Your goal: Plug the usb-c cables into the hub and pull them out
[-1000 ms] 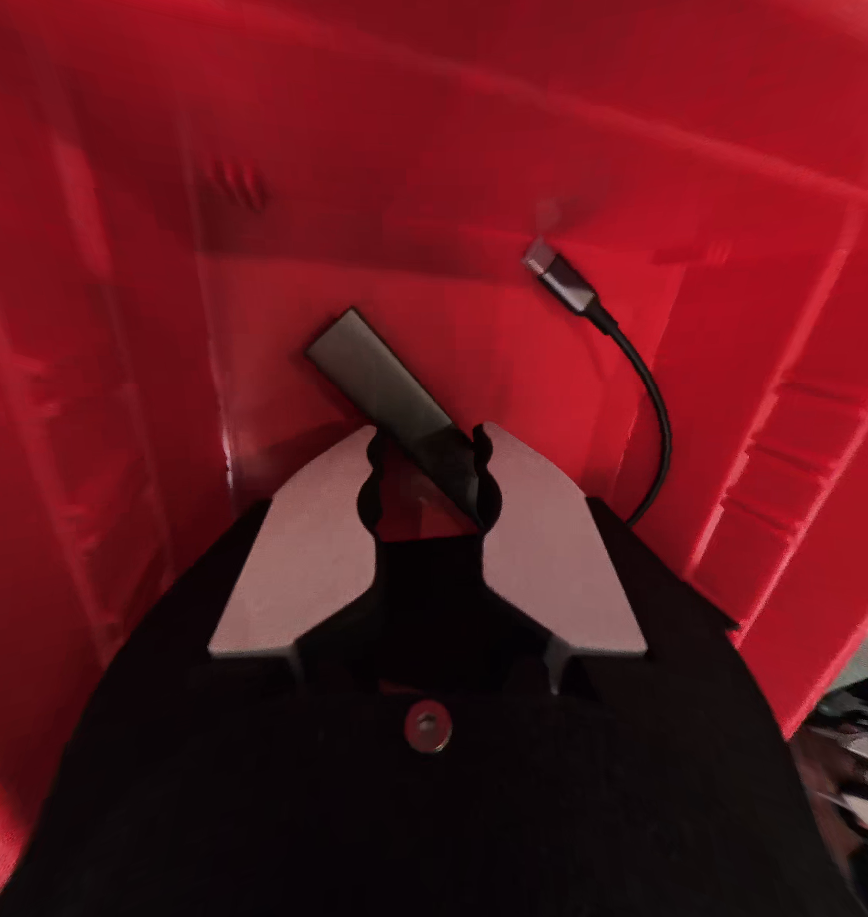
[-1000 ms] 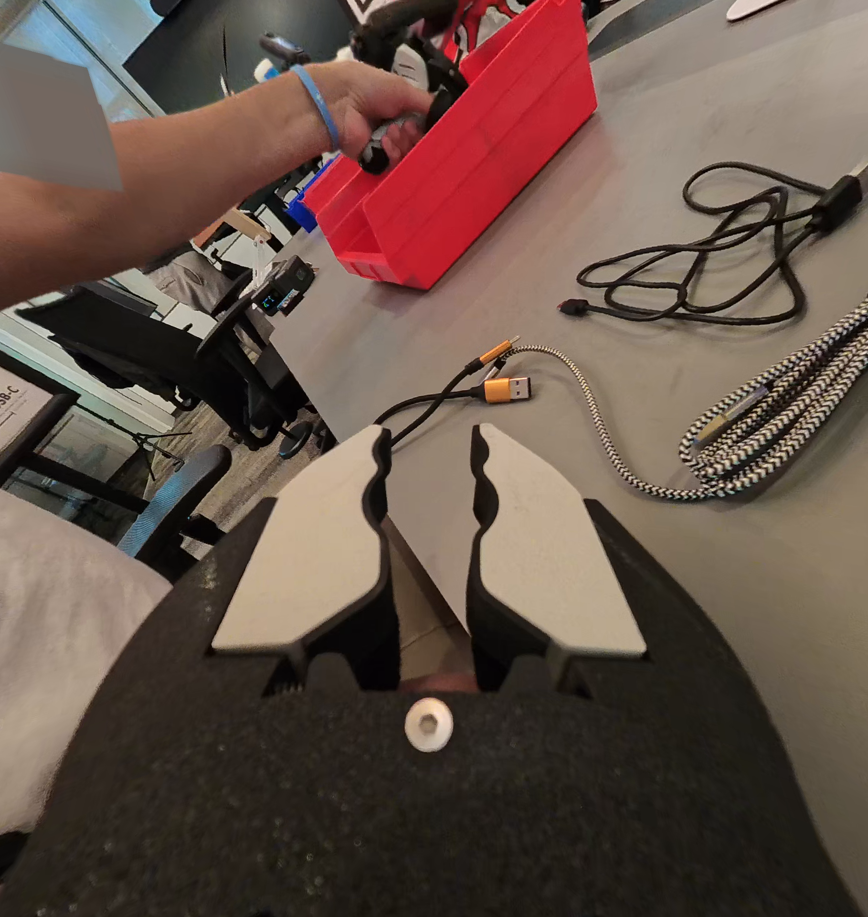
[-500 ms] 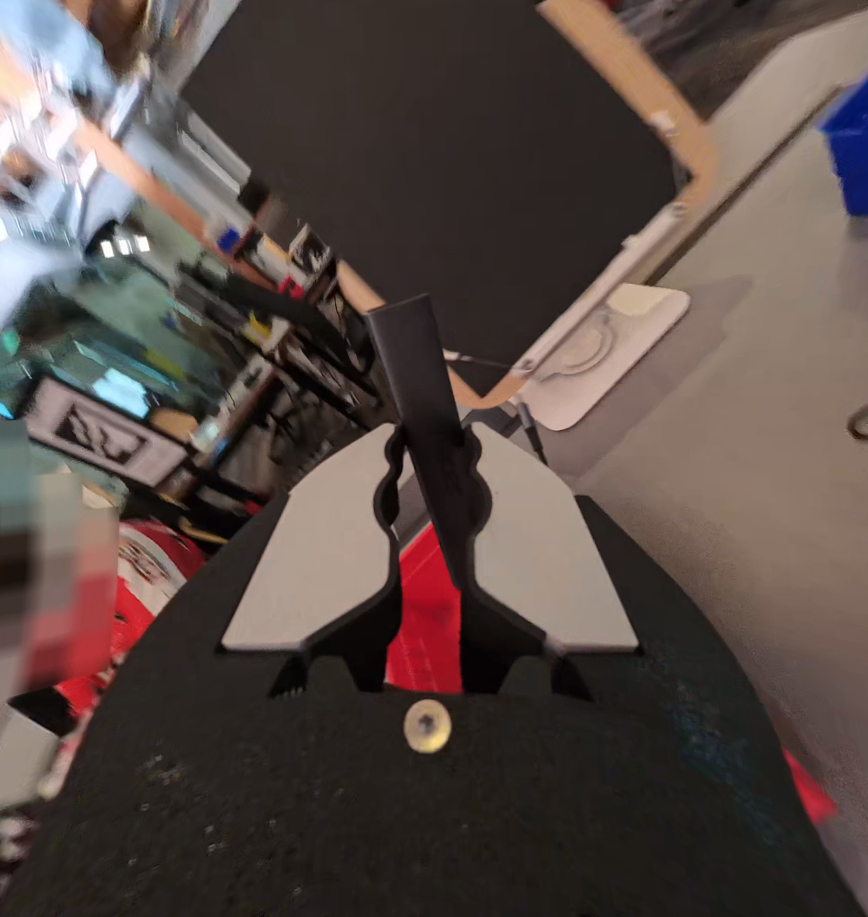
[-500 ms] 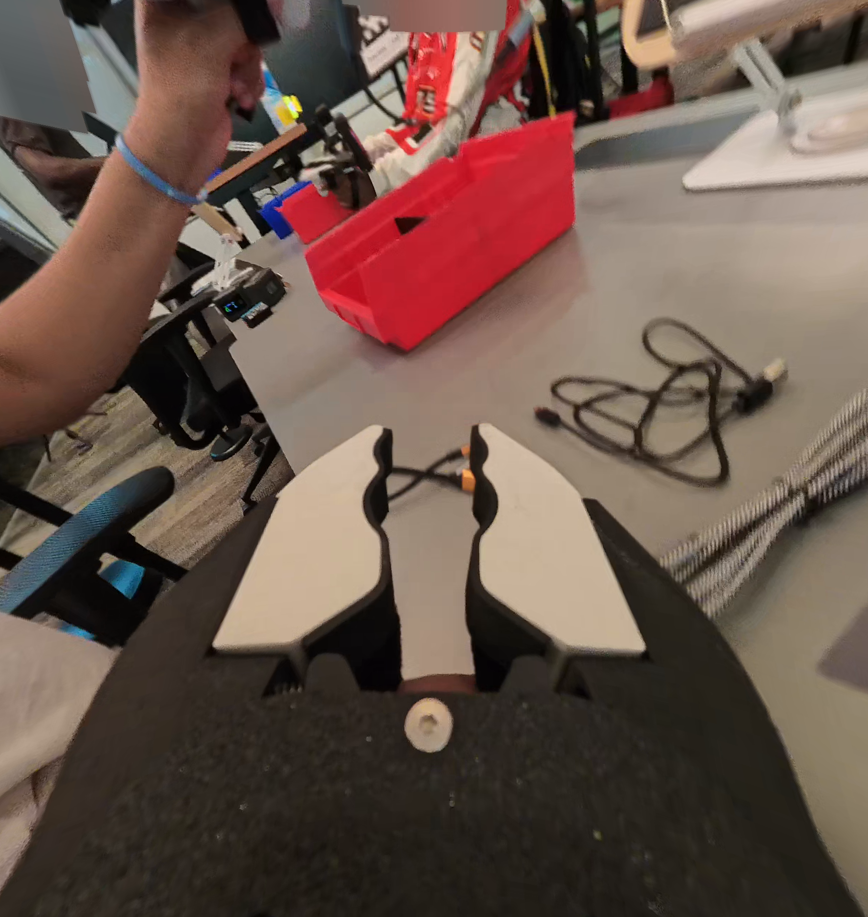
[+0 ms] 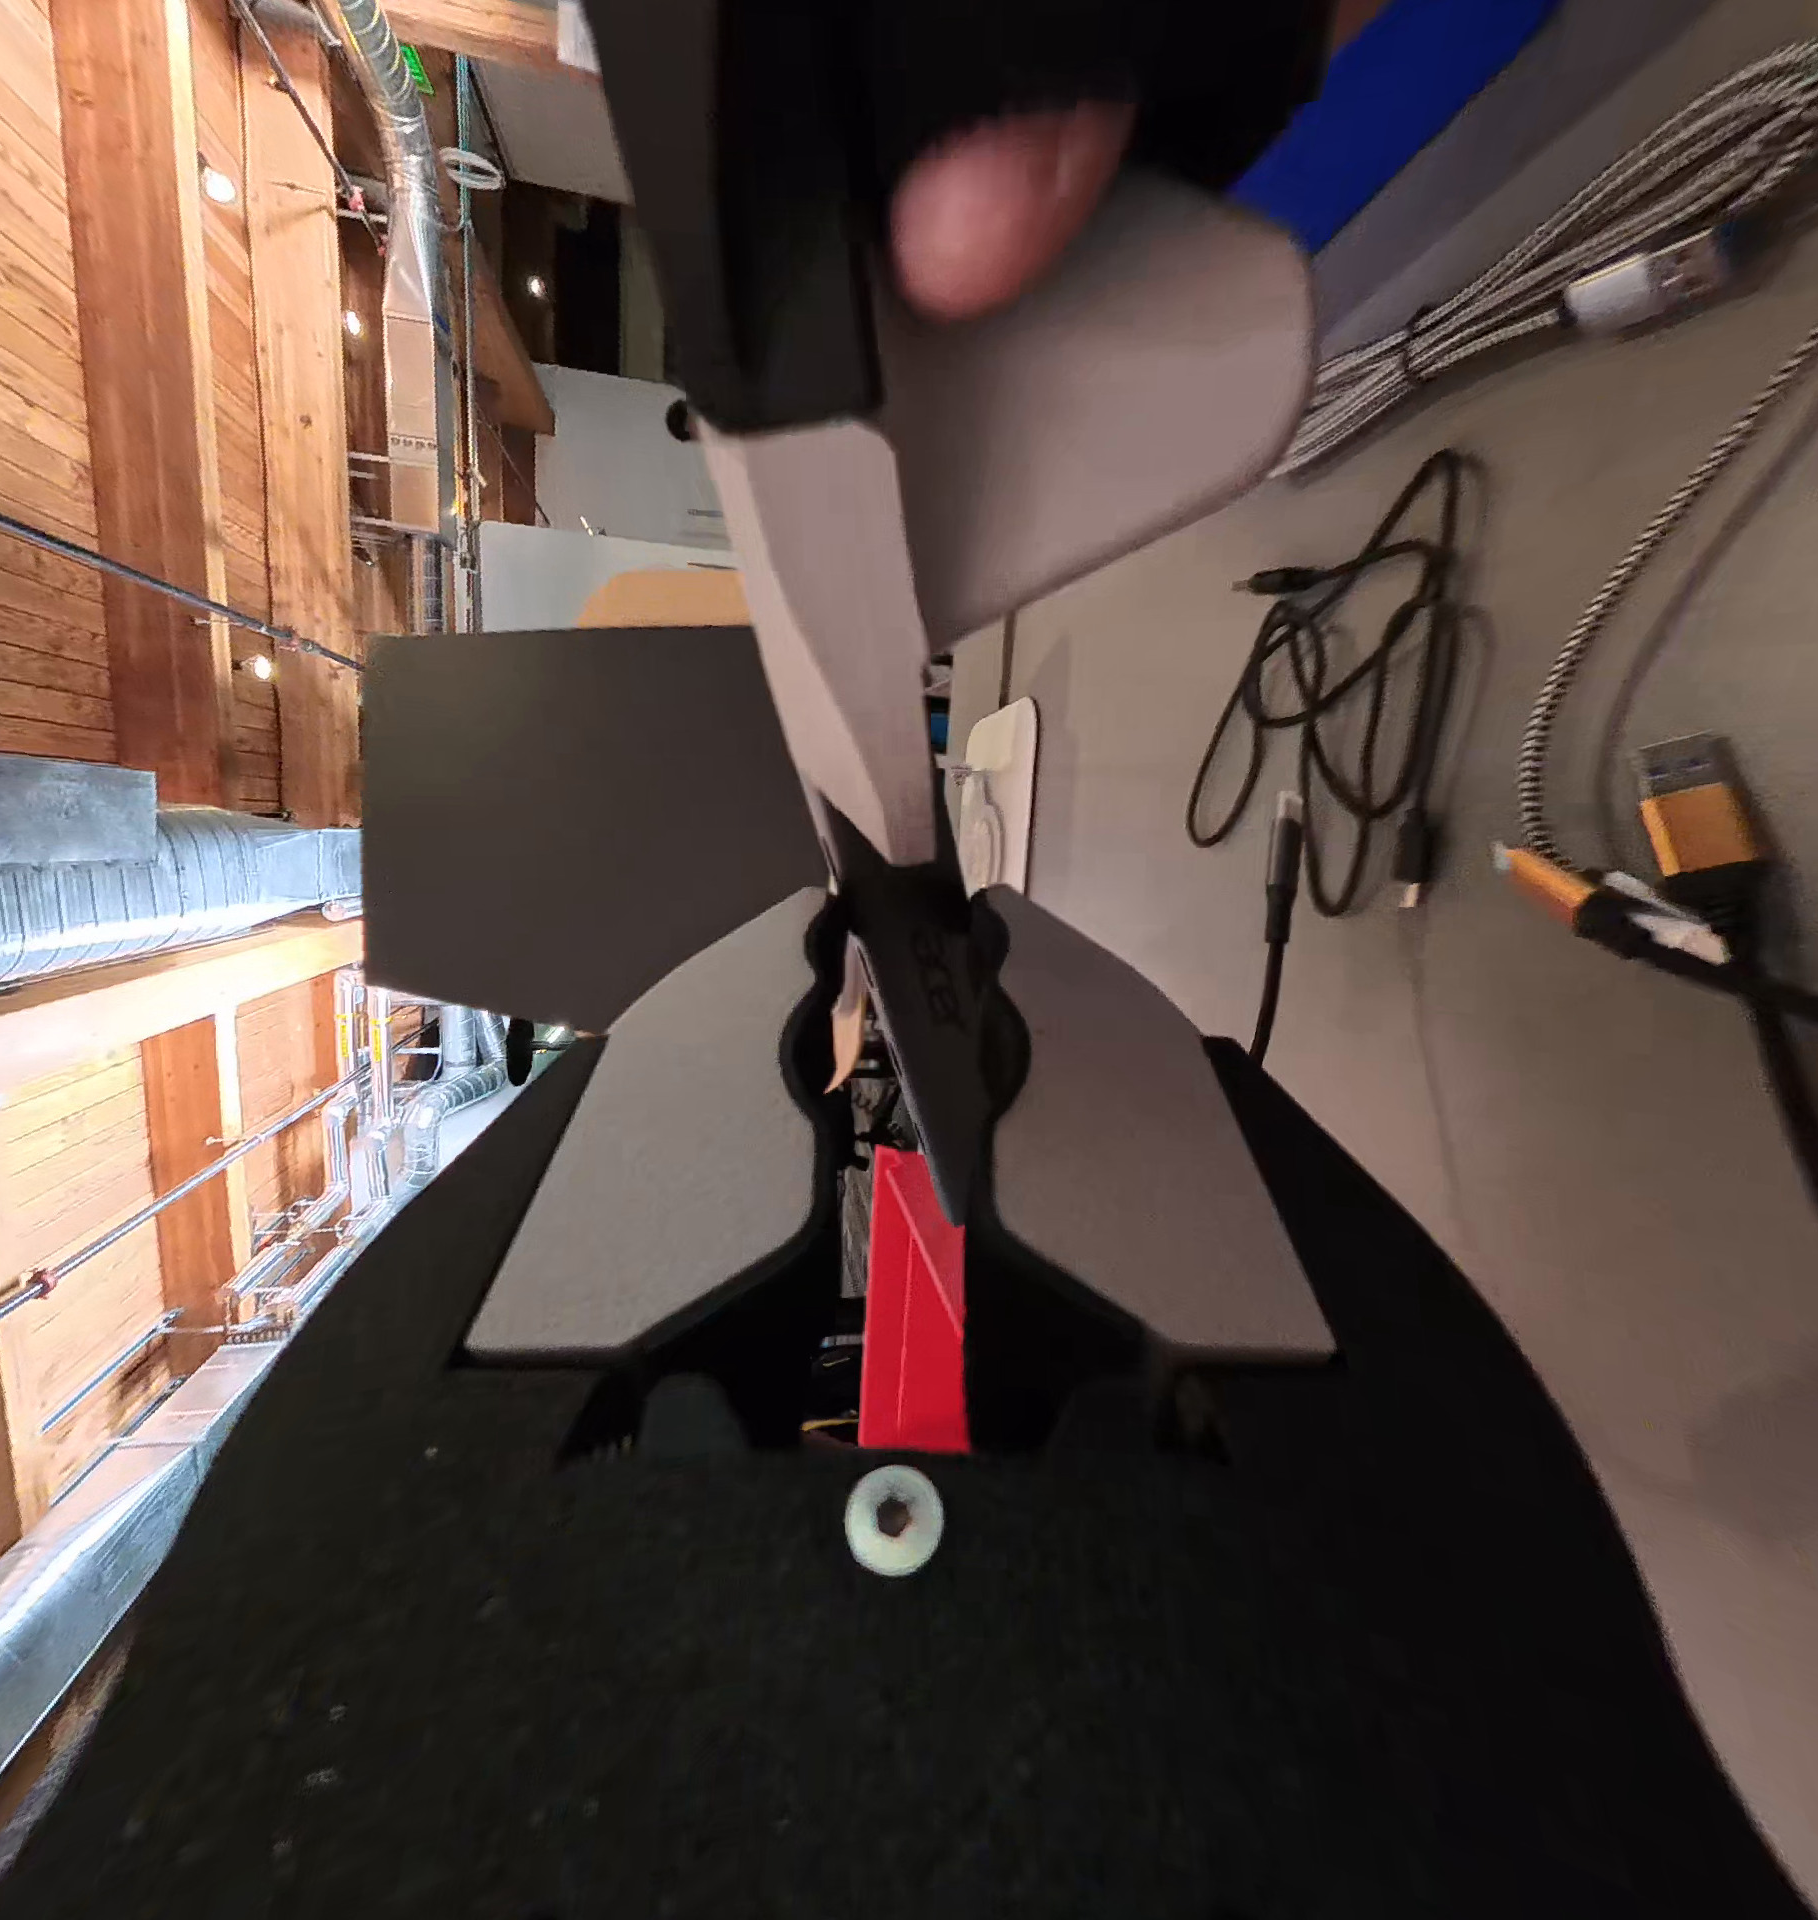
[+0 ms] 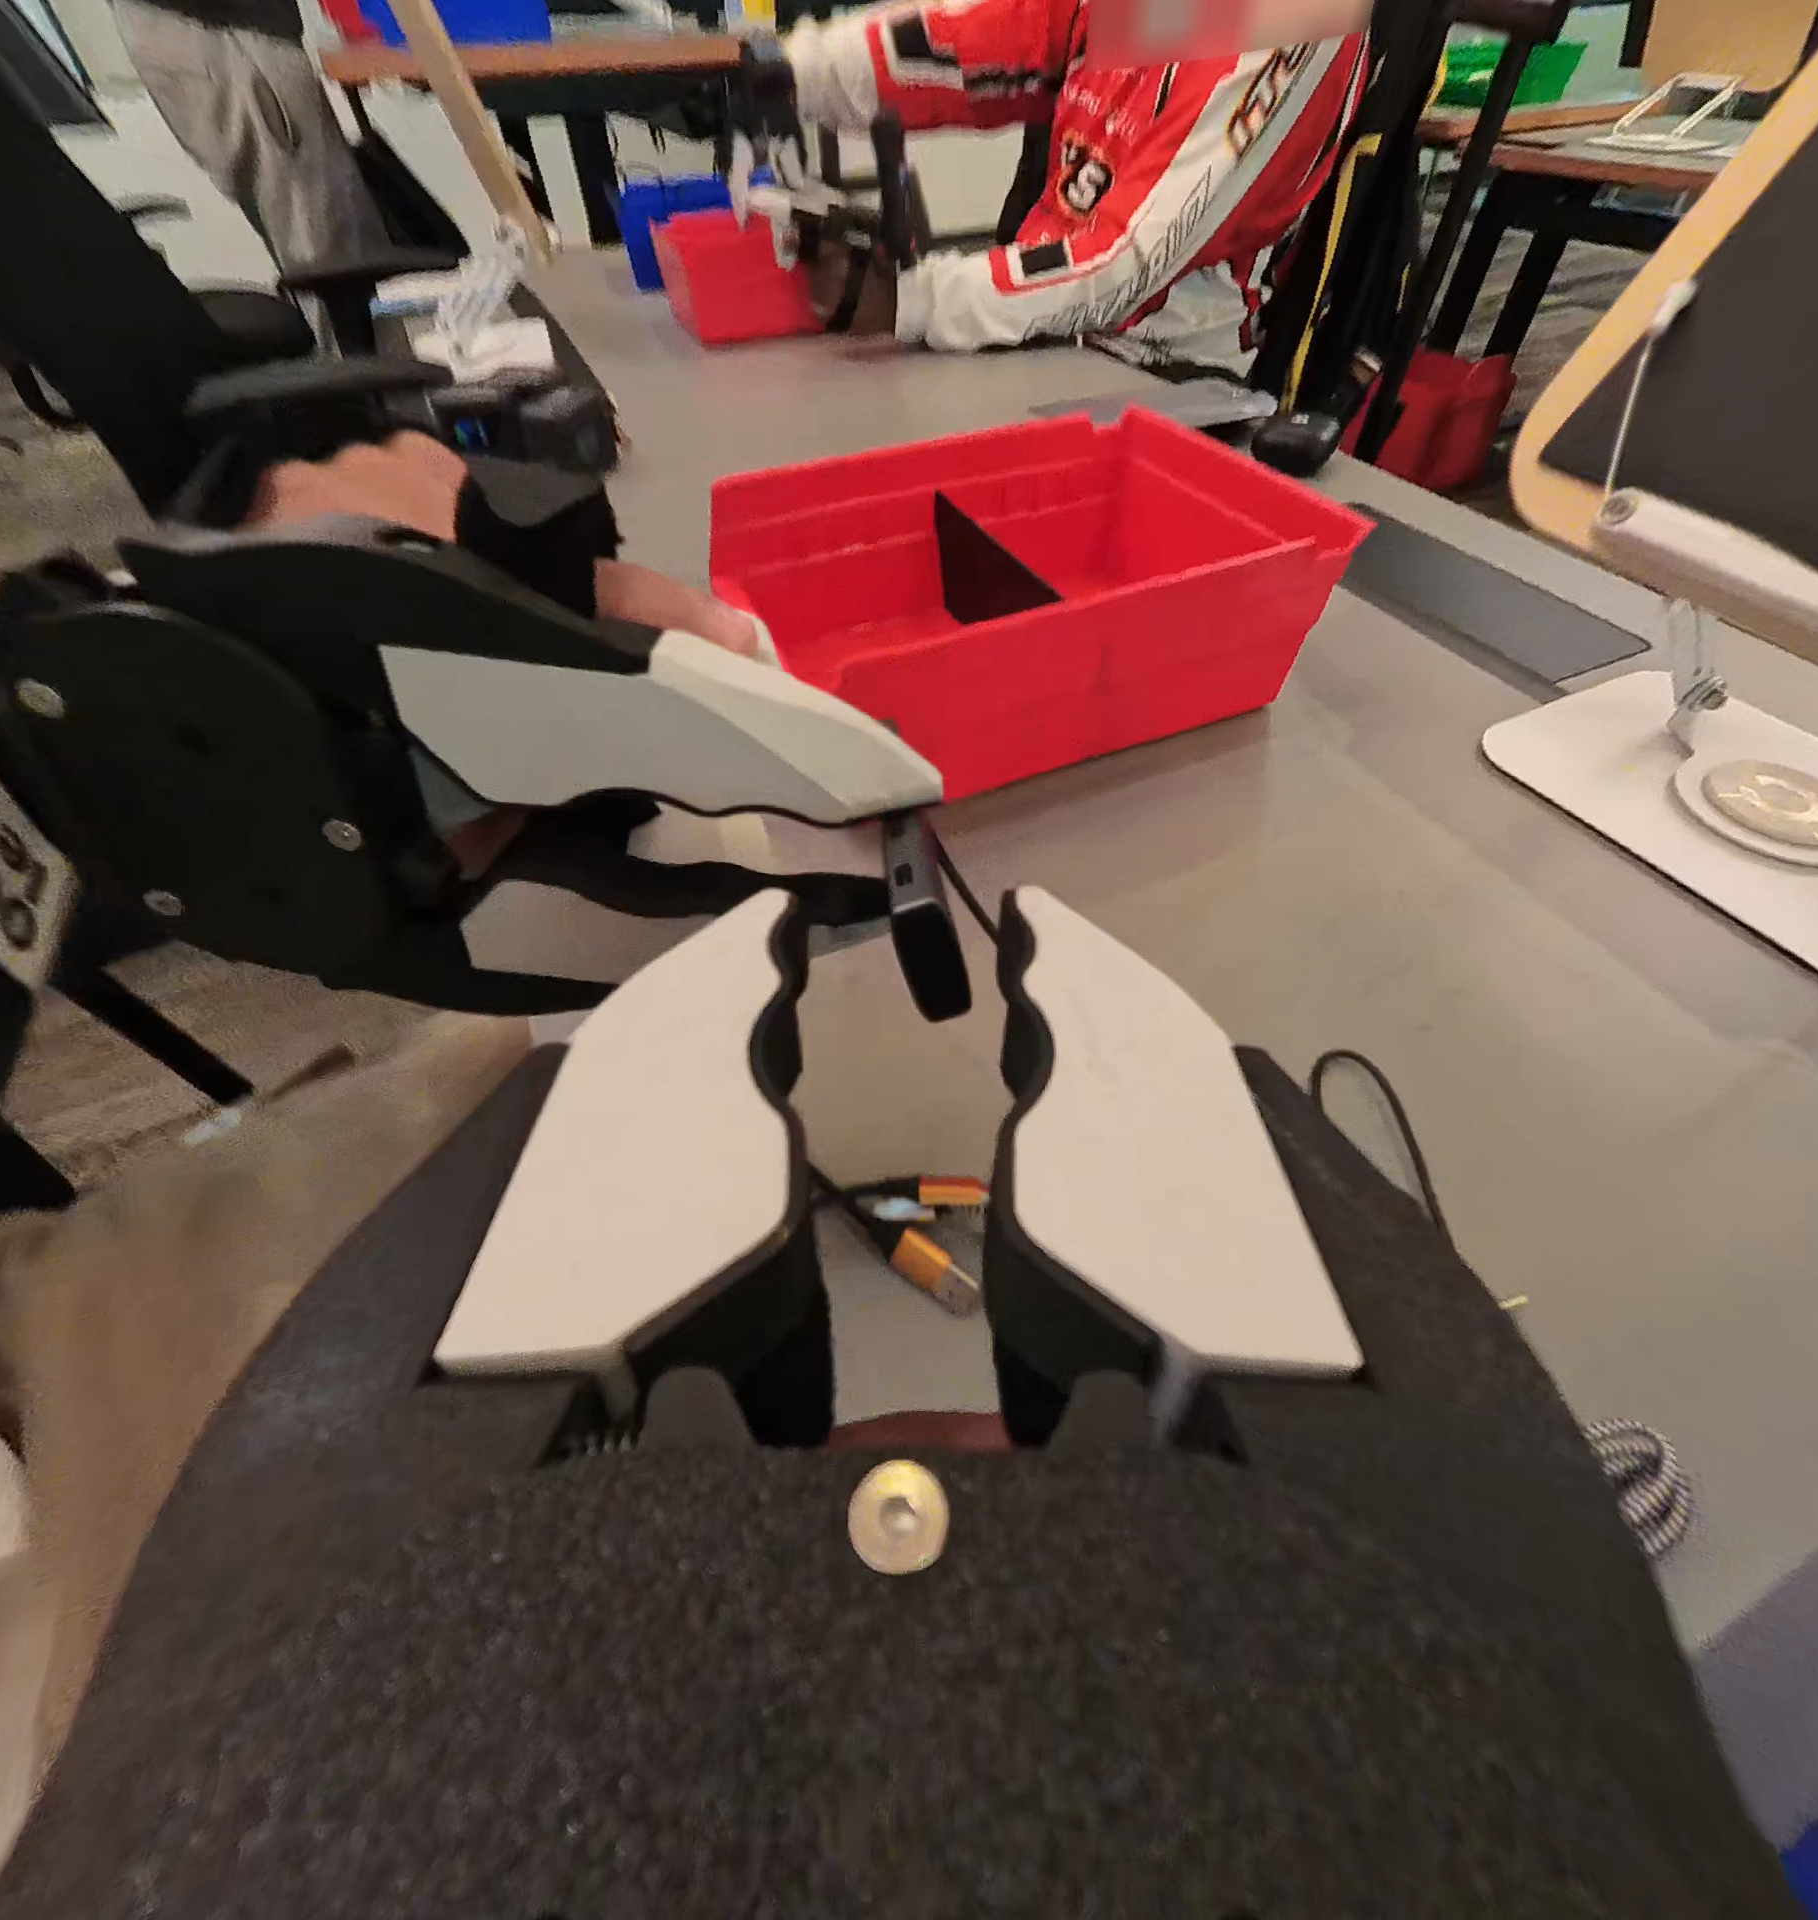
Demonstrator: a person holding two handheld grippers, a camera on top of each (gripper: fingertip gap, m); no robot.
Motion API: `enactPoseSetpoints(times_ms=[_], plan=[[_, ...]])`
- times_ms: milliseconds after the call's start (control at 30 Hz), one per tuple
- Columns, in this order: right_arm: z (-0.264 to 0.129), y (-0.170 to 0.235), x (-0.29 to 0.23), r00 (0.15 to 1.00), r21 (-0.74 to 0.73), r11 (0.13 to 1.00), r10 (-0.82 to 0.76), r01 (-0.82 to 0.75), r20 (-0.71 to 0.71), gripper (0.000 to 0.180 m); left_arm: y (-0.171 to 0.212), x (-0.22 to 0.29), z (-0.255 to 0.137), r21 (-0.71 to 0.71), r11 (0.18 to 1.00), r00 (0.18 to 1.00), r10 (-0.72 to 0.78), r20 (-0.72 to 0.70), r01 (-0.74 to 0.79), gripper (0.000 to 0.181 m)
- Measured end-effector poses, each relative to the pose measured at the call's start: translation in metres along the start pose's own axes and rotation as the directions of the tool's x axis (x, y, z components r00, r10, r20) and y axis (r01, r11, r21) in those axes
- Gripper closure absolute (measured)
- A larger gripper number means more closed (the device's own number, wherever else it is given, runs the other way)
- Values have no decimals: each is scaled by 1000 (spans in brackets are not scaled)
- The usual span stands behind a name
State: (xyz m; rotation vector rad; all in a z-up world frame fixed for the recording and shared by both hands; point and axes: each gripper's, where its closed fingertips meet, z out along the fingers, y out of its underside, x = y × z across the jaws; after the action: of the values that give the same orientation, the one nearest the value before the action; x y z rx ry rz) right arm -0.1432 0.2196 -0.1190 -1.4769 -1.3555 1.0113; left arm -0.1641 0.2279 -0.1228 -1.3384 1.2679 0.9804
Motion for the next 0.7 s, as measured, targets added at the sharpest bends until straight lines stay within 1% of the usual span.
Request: enactPoseSetpoints(times_ms=[33, 67, 100, 133, 167, 200, 233, 267, 300, 333, 367, 400, 433, 467, 500, 533, 567, 600, 633, 700], plan=[[0, 7, -1, 1000, -19, 999, -29, 29, -6, 153, -3, 5, -1, 5, 1000, 1000, 0, -4, 0, 159], [0, 13, -2, 998, -33, 997, -64, 64, -10, 169, -6, 10, -2, 3, 1000, 1000, -12, -15, 12, 159], [-1, 17, -2, 995, -28, 995, -98, 97, -13, 170, -8, 15, -2, 9, 999, 999, -43, -24, 43, 159], [-3, 19, -2, 993, -14, 993, -116, 116, -6, 170, -10, 18, -3, 25, 994, 993, -110, -33, 111, 160], [-4, 22, -2, 993, -6, 993, -122, 122, 3, 170, -9, 21, -4, 38, 975, 975, -216, -57, 218, 160], [-6, 26, -1, 992, -1, 992, -123, 123, 10, 169, -5, 26, -6, 35, 931, 929, -358, -94, 363, 163], [-9, 30, 2, 992, 5, 992, -124, 124, 17, 170, -4, 35, -11, 43, 852, 842, -507, -186, 522, 162], [-11, 34, 5, 993, 15, 993, -119, 119, 23, 169, -1, 42, -17, 39, 727, 705, -650, -284, 686, 157], [-14, 37, 7, 994, 34, 994, -105, 104, 36, 169, 2, 47, -25, 19, 553, 517, -765, -384, 833, 146], [-18, 39, 10, 995, 62, 994, -89, 85, 55, 170, 2, 49, -33, -8, 358, 308, -814, -492, 934, 138], [-21, 39, 10, 994, 94, 994, -68, 61, 82, 170, 3, 46, -42, -26, 193, 142, -801, -582, 981, 137], [-25, 40, 9, 991, 127, 991, -49, 33, 121, 169, 8, 39, -47, -17, 75, 48, -784, -619, 997, 137], [-28, 39, 8, 987, 162, 987, -32, 6, 159, 170, 15, 30, -49, 28, 10, 25, -775, -632, 1000, 134], [-30, 36, 7, 981, 202, 979, -14, -26, 191, 169, 22, 23, -50, 84, -6, 49, -770, -636, 996, 128], [-32, 33, 5, 973, 237, 969, 11, -68, 232, 170, 27, 22, -49, 117, 4, 78, -765, -639, 993, 124], [-35, 31, 4, 963, 269, 956, 40, -115, 267, 170, 29, 23, -50, 124, 12, 91, -751, -655, 992, 124], [-37, 28, 4, 953, 297, 942, 63, -155, 298, 170, 29, 26, -51, 126, 6, 90, -729, -678, 992, 121], [-39, 26, 2, 940, 319, 929, 76, -188, 333, 170, 29, 27, -53, 135, -18, 82, -711, -698, 991, 116], [-40, 24, -1, 929, 334, 919, 82, -211, 361, 170, 29, 27, -53, 142, -38, 74, -704, -706, 989, 114], [-39, 22, -6, 919, 338, 915, 77, -219, 387, 170, 29, 28, -50, 149, -33, 80, -717, -692, 988, 117]])
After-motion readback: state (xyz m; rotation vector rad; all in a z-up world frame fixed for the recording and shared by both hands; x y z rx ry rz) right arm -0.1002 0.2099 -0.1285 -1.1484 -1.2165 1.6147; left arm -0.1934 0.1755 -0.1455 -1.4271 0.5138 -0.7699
